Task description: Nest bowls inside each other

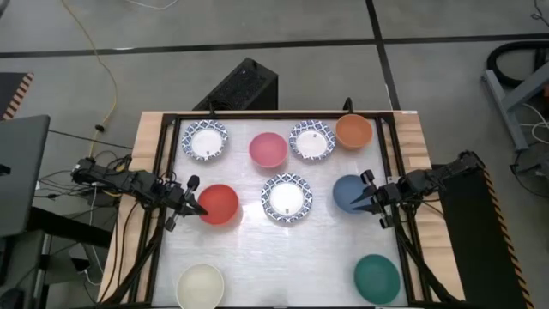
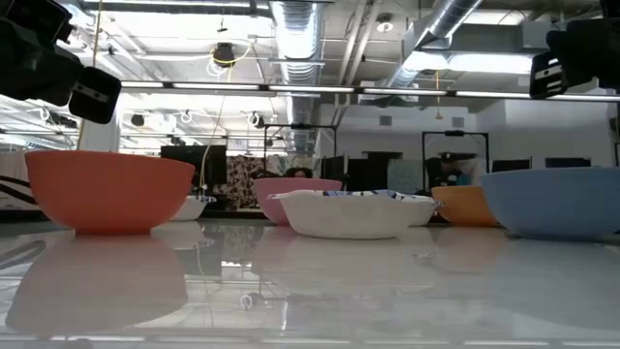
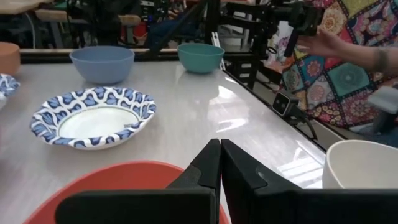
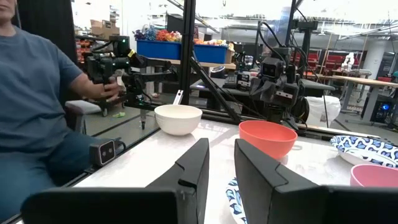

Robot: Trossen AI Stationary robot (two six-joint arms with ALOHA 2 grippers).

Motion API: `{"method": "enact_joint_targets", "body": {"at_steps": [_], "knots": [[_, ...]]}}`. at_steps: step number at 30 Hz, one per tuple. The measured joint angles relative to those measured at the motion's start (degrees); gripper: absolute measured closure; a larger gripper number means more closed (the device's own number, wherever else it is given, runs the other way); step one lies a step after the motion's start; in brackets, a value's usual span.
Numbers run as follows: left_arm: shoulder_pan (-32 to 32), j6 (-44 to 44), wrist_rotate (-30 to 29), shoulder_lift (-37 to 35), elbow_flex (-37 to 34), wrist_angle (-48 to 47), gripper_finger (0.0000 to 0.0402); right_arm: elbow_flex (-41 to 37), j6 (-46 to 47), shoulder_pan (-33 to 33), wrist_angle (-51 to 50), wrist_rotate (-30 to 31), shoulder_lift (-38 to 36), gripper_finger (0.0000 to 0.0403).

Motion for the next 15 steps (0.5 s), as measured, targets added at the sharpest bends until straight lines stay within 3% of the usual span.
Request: {"method": "enact_joint_targets", "body": {"at_steps": [10, 15], "knots": [[0.00, -3.37, 0.00, 0.00, 0.13, 2.54, 0.0401, -0.01, -18.02, -0.05, -0.72, 1.19, 0.01, 0.0306], [0.00, -3.91, -0.05, 0.00, 0.17, 7.33, 0.0401, -0.01, -22.28, -0.05, -1.04, 0.54, 0.00, 0.0306]]}}
